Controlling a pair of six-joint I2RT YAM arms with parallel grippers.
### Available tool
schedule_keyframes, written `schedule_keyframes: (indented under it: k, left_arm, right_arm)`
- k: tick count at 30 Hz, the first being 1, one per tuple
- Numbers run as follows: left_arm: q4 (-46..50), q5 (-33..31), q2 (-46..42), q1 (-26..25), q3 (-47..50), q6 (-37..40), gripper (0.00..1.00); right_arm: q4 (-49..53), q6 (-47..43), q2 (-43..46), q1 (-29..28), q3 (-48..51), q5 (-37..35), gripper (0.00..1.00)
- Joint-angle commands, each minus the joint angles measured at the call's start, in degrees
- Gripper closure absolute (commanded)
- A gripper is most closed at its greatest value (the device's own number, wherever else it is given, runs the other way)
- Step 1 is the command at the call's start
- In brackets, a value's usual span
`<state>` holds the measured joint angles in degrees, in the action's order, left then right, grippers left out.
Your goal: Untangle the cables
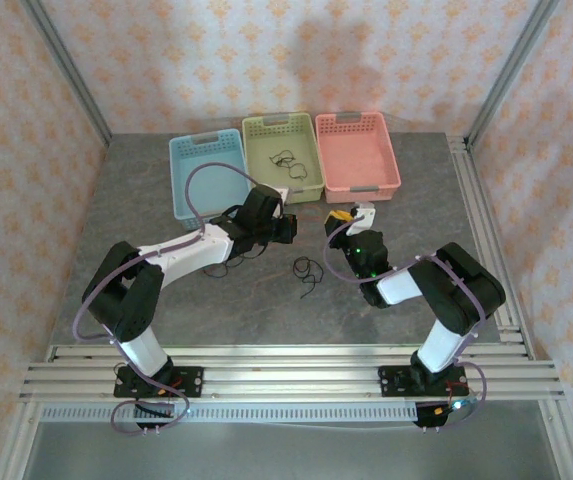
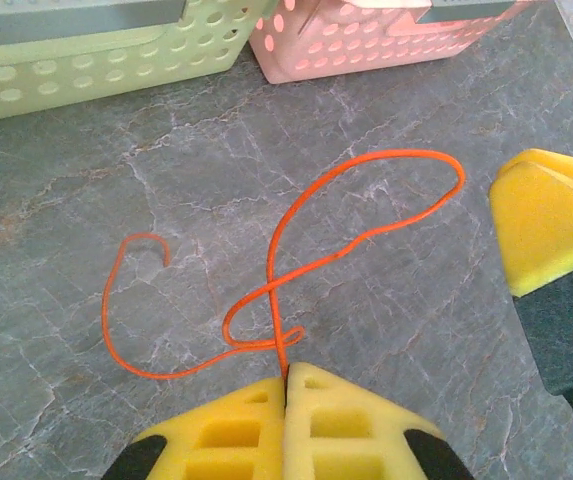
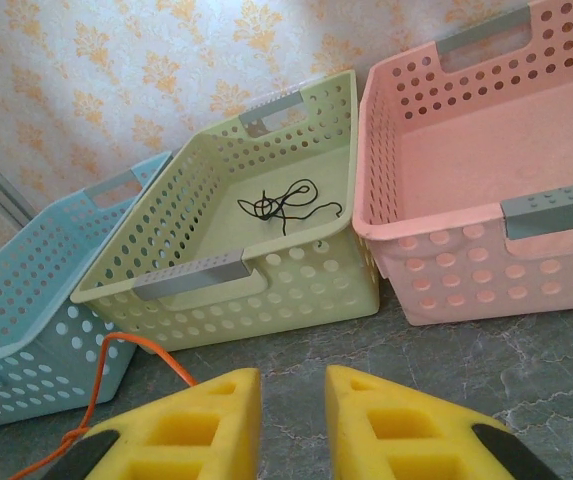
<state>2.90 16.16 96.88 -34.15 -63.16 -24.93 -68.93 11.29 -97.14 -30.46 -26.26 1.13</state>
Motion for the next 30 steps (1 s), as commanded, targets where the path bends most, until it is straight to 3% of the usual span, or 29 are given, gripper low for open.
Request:
schedule_keyframes:
  k: [1,10,21,30]
  left_arm:
    - [-1.14,0.28,-1.77,-0.4,-0.31,1.41,1.0]
    - [-0.95,-5.15,-3.81,-0.3,1.27,1.04,1.0]
    - [-3.87,-1.41,-4.67,-0.35,2.55,1.25,1.0]
    - [-7.29,-1.79,-7.54,-0.39,5.62,1.12,1.0]
  right_arm:
    - [-0.07,-0.87,0.46,-0.32,-1.16,0.53,0.76]
    - [-0.05,-0.92,0.47,-0.4,-1.23,0.46,0.76]
    - [-0.11,-2.48,0.69,-1.01,-1.33,1.01,0.76]
    - [-7.38,-3.64,-0.72,-2.01,-1.13,10.14,0.76]
